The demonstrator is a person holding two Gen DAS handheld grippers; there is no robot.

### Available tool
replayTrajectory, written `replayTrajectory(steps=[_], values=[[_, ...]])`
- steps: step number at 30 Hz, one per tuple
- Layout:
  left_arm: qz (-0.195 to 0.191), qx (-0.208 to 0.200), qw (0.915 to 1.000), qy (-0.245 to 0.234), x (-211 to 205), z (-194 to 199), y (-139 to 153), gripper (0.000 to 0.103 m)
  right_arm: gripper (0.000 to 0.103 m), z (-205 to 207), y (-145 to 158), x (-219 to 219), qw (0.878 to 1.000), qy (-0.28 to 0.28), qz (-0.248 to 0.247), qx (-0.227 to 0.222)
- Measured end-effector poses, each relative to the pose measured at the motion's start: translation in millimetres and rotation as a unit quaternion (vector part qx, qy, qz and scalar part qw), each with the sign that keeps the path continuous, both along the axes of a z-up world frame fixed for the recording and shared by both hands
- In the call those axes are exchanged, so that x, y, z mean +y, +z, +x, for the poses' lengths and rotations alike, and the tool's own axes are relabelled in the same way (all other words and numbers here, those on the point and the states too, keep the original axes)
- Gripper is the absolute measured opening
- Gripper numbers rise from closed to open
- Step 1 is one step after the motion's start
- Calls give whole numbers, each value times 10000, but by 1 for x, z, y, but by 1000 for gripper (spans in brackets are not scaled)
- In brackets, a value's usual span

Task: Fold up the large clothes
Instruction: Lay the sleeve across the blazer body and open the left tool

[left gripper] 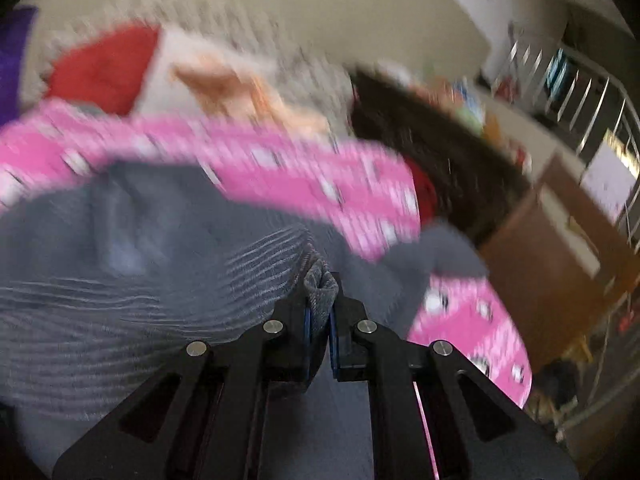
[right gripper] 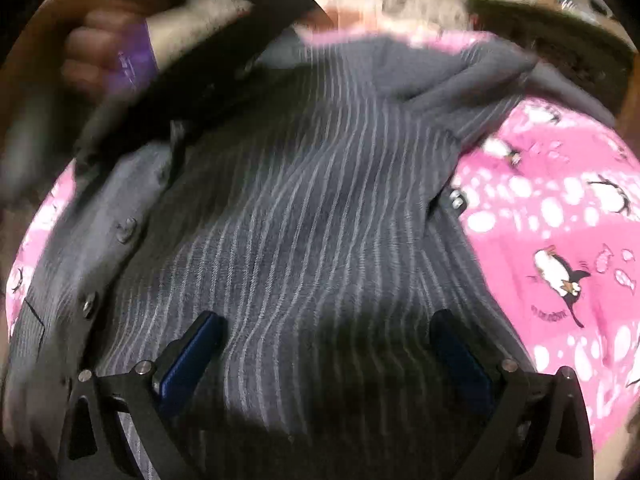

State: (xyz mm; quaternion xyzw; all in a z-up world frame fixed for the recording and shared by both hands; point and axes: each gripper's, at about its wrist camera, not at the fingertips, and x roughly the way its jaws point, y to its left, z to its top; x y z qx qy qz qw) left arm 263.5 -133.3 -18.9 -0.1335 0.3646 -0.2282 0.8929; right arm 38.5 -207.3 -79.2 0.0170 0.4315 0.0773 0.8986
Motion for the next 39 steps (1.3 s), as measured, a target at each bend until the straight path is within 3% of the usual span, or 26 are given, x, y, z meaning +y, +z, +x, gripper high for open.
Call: replayTrajectory(steps=[4, 6, 8, 10, 13, 17, 20, 23, 25, 28, 30, 33, 35, 39], values=[[113, 613, 9972, -409, -33, -1, -41, 13, 103, -5, -2, 2, 9998, -4, -111, -159], [-28, 902, 9945, -535, -30, -5, -51, 36, 103, -6, -2, -1, 9998, 0, -21, -182], [-216, 1120, 9921, -531, -15, -18, -50, 37, 103, -6, -1, -1, 9998, 6, -4, -178], [-420, 1138, 9911, -550, 3, -34, -45, 37, 103, -8, 1, -5, 9999, 17, 70, -125], [-440, 716, 9955, -434, 57, -62, -26, 38, 103, -1, 10, -12, 9996, 88, 238, 123], [-237, 357, 9976, 543, 162, -87, -17, 38, 103, -2, 44, -31, 9994, 8, 336, -72], [-185, 335, 9884, 1471, 237, -101, -19, 38, 103, 16, 74, -35, 9989, 139, 206, -404], [-277, 462, 9769, 2068, 278, -101, -29, 38, 103, 59, 96, -26, 9979, 130, -9, -638], [-343, 609, 9748, 2120, 287, -91, -43, 38, 103, 97, 104, -10, 9958, 360, 223, -808], [-256, 1087, 9685, 2224, 287, -77, -74, 38, 100, 147, 92, 20, 9946, 761, 472, -525], [-232, 1322, 9655, 2233, 286, -74, -89, 38, 95, 173, 68, 35, 9941, 1023, 269, -247], [-88, 1179, 9707, 2092, 287, -81, -85, 42, 96, 196, 20, 24, 9955, 851, -62, 424], [112, 1050, 9727, 2067, 290, -85, -79, 42, 95, 189, 17, 19, 9933, 1129, -154, 175], [192, 436, 9738, 2223, 303, -87, -49, 42, 95, 180, 18, 11, 9918, 1226, -264, 238]])
